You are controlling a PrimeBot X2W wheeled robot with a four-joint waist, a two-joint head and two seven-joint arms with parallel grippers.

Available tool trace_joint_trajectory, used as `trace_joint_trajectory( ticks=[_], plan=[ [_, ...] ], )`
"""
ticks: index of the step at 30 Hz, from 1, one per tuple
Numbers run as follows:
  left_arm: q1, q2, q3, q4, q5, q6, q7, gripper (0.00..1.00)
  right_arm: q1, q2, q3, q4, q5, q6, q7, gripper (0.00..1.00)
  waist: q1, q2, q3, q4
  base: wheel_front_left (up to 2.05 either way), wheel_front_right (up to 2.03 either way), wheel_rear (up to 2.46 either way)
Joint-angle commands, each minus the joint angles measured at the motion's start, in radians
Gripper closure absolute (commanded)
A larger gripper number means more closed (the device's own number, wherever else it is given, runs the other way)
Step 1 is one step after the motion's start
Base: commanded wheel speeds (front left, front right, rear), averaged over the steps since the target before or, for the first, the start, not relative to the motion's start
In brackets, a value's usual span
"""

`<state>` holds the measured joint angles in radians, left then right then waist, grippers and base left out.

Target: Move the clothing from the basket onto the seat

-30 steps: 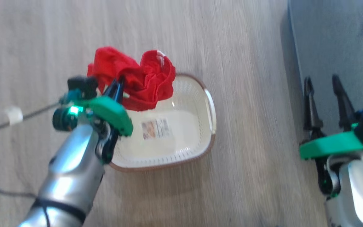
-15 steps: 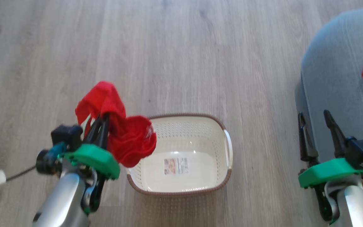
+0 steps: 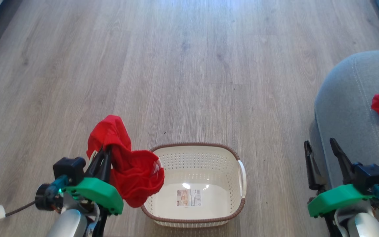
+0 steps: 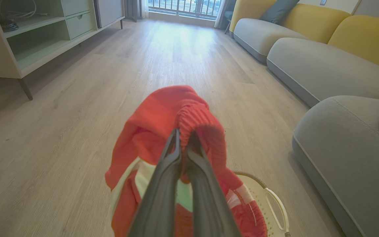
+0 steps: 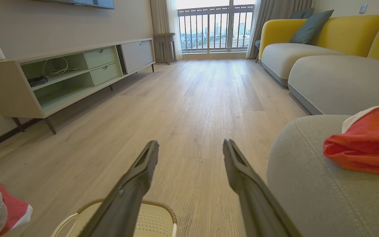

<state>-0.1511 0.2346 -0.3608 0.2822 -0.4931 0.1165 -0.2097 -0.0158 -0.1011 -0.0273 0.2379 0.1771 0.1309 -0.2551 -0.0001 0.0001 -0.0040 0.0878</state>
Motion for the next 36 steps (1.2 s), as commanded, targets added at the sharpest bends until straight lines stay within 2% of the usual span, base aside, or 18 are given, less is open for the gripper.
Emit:
trace_joint_trajectory(
  ticks=[1,18,36],
  plan=[
    [-0.040,0.030,0.033,-0.040,-0.003,0.005,-0.002,1.00,-0.028,-0.017,0.024,-0.029,0.006,0.000,-0.007,0.00,0.0001,-0.0001,0.001,0.000,0.00,0.00,0.00],
    [-0.027,0.041,0.035,-0.088,-0.013,0.024,0.003,1.00,-0.045,-0.022,0.064,-0.024,0.015,0.000,-0.007,0.00,0.0001,-0.0001,0.017,-0.037,0.00,0.00,0.00],
    [-0.045,0.045,0.018,-0.083,-0.013,0.026,0.004,1.00,-0.050,-0.015,0.058,-0.023,0.013,0.000,-0.007,0.00,0.0001,-0.0001,0.020,-0.061,0.00,0.00,0.00]
  ],
)
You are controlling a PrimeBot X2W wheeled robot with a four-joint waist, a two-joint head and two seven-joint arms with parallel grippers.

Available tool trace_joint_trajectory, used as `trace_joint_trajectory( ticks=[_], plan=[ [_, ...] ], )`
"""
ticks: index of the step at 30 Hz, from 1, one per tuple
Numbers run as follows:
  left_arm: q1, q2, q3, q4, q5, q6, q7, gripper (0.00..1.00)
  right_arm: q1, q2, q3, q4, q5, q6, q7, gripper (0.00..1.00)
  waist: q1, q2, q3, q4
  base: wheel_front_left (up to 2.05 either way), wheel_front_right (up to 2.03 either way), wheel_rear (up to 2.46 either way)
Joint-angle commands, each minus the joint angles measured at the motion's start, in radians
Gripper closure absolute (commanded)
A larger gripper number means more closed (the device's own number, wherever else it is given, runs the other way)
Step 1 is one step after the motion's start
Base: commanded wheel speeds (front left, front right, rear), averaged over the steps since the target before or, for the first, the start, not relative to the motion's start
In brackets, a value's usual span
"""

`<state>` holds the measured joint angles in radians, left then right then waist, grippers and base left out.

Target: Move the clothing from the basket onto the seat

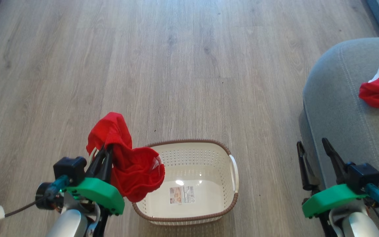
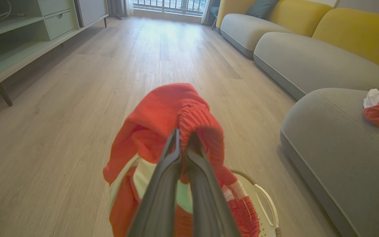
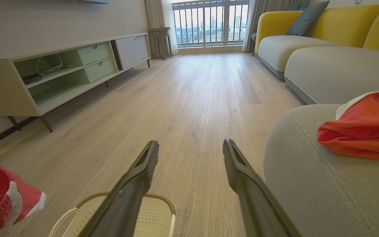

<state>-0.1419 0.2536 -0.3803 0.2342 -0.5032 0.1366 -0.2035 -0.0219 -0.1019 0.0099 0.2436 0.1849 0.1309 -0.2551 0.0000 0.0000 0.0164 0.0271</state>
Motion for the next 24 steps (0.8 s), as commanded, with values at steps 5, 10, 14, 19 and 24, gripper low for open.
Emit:
trace_joint_trajectory(
  ticks=[5,10,14,19,24],
  plan=[
    [-0.062,0.028,0.023,-0.052,0.002,0.004,0.004,1.00,-0.056,-0.013,0.091,-0.036,0.015,0.000,-0.007,0.00,0.0000,0.0000,-0.004,-0.001,0.00,0.00,0.00],
    [-0.079,0.013,-0.009,-0.078,0.009,-0.009,0.014,1.00,-0.088,-0.015,0.240,-0.045,0.037,0.000,-0.007,0.00,0.0000,0.0000,-0.010,0.001,0.00,0.00,0.00],
    [-0.105,-0.009,-0.055,-0.092,0.025,-0.022,0.035,1.00,-0.138,-0.018,0.403,-0.042,0.074,0.000,-0.007,0.00,0.0000,0.0000,-0.013,0.007,0.00,0.00,0.00],
    [-0.147,-0.054,-0.118,-0.100,0.042,-0.042,0.054,1.00,-0.210,-0.022,0.550,-0.023,0.117,0.000,-0.007,0.00,0.0000,0.0000,-0.017,0.018,0.00,0.00,0.00],
    [-0.186,-0.107,-0.185,-0.111,0.059,-0.066,0.066,1.00,-0.261,-0.024,0.614,-0.006,0.146,0.000,-0.007,0.00,0.0000,0.0000,-0.020,0.034,0.00,0.00,0.00]
  ],
)
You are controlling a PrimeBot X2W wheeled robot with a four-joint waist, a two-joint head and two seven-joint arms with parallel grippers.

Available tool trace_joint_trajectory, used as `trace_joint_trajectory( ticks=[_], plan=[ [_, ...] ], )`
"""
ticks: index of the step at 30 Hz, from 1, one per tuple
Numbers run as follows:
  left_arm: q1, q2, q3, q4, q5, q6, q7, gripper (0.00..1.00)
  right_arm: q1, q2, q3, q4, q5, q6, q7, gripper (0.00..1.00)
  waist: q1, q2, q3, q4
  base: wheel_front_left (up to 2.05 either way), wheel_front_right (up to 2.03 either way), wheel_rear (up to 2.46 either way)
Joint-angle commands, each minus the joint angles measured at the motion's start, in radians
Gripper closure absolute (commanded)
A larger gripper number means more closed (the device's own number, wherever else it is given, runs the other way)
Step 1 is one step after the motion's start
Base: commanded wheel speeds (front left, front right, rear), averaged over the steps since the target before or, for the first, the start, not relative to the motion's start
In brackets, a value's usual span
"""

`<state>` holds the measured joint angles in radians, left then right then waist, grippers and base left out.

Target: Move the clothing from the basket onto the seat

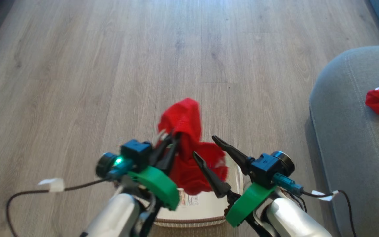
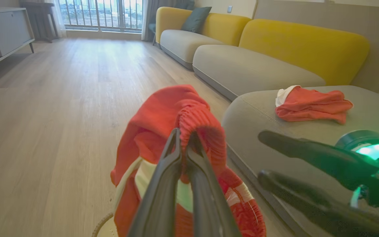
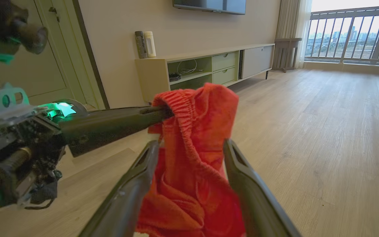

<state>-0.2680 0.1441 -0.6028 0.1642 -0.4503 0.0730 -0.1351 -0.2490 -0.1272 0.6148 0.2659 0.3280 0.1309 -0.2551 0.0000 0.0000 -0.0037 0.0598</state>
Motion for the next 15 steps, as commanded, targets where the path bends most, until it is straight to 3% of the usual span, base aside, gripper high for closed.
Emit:
trace_joint_trajectory(
  ticks=[1,14,15],
  plan=[
    [-0.067,-0.007,0.025,-0.044,0.009,-0.006,0.000,1.00,-0.040,0.001,0.012,-0.024,0.006,0.000,-0.007,0.00,0.0000,0.0000,-0.001,0.004,0.00,0.00,0.00],
    [-0.088,-0.053,-0.085,-0.133,0.000,-0.047,0.050,1.00,-0.051,-0.004,-0.016,0.001,0.013,0.000,-0.007,0.00,0.0000,0.0000,0.004,0.003,0.00,0.00,0.00],
    [-0.086,-0.054,-0.088,-0.138,-0.007,-0.049,0.055,1.00,-0.051,-0.003,-0.018,0.004,0.014,0.000,-0.007,0.35,0.0000,0.0000,0.006,0.002,0.00,0.00,0.00]
  ],
)
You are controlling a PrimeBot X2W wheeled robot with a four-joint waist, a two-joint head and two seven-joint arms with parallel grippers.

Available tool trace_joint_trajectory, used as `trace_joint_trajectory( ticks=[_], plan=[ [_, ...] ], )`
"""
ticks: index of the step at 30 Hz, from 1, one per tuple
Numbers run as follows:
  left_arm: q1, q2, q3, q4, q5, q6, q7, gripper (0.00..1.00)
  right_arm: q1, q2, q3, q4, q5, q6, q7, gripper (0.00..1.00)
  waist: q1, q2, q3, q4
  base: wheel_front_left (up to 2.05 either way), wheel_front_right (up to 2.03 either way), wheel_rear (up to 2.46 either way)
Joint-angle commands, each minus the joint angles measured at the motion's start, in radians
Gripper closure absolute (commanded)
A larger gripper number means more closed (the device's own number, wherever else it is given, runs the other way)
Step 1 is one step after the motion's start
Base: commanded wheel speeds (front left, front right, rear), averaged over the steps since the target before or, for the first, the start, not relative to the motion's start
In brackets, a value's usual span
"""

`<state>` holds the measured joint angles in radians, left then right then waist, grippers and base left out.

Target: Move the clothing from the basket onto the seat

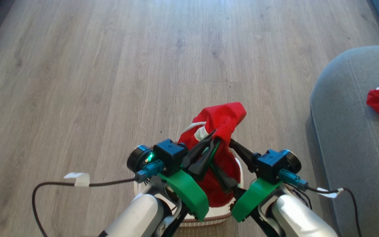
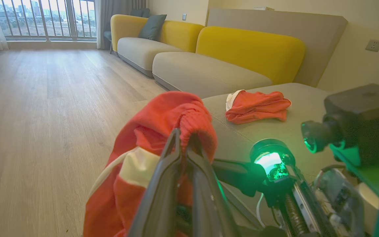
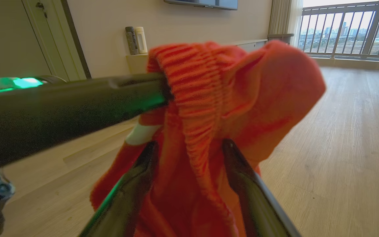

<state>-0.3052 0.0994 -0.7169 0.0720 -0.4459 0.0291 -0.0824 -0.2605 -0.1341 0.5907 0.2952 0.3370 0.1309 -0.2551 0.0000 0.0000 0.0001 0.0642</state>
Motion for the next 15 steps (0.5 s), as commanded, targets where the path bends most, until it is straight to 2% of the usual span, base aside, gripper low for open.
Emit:
trace_joint_trajectory(
  ticks=[1,2,9,10,11,12,13,14,15],
  plan=[
    [-0.048,-0.009,0.025,-0.049,-0.013,-0.005,0.005,1.00,-0.040,0.004,0.003,-0.024,0.007,0.000,-0.007,0.68,0.0000,0.0000,0.003,-0.004,0.00,0.00,0.00],
    [-0.047,-0.008,0.024,-0.051,-0.016,-0.006,0.007,1.00,-0.040,0.005,0.001,-0.024,0.010,0.000,-0.007,1.00,0.0000,0.0000,0.004,-0.007,0.00,0.00,0.00],
    [-0.032,-0.003,0.029,-0.043,-0.036,-0.005,0.004,1.00,-0.031,-0.003,-0.023,-0.025,0.024,0.000,-0.007,1.00,0.0000,0.0000,0.005,-0.027,0.00,0.00,0.00],
    [-0.029,-0.003,0.029,-0.039,-0.039,-0.005,0.001,0.89,-0.027,-0.005,-0.031,-0.027,0.025,0.000,-0.007,1.00,0.0000,0.0000,0.005,-0.029,0.00,0.00,0.00],
    [-0.026,-0.002,0.029,-0.034,-0.041,-0.005,-0.001,0.73,-0.024,-0.007,-0.040,-0.029,0.027,0.000,-0.007,1.00,0.0000,0.0000,0.004,-0.032,0.00,0.00,0.00],
    [-0.026,-0.002,0.029,-0.034,-0.041,-0.005,-0.001,0.73,-0.024,-0.007,-0.040,-0.029,0.027,0.000,-0.007,1.00,0.0000,0.0000,0.004,-0.032,0.00,0.00,0.00],
    [-0.023,-0.001,0.029,-0.028,-0.042,-0.005,-0.003,0.56,-0.020,-0.009,-0.050,-0.033,0.027,0.000,-0.007,1.00,0.0000,0.0000,0.004,-0.035,0.00,0.00,0.00],
    [-0.020,0.001,0.027,-0.020,-0.044,-0.006,-0.002,0.47,-0.015,-0.012,-0.061,-0.036,0.028,0.000,-0.007,1.00,0.0000,0.0000,0.004,-0.038,0.00,0.00,0.00],
    [-0.017,0.002,0.026,-0.013,-0.044,-0.007,-0.005,0.29,-0.010,-0.014,-0.071,-0.039,0.029,0.000,-0.007,1.00,0.0000,0.0000,0.004,-0.041,0.00,0.00,0.00]
  ],
)
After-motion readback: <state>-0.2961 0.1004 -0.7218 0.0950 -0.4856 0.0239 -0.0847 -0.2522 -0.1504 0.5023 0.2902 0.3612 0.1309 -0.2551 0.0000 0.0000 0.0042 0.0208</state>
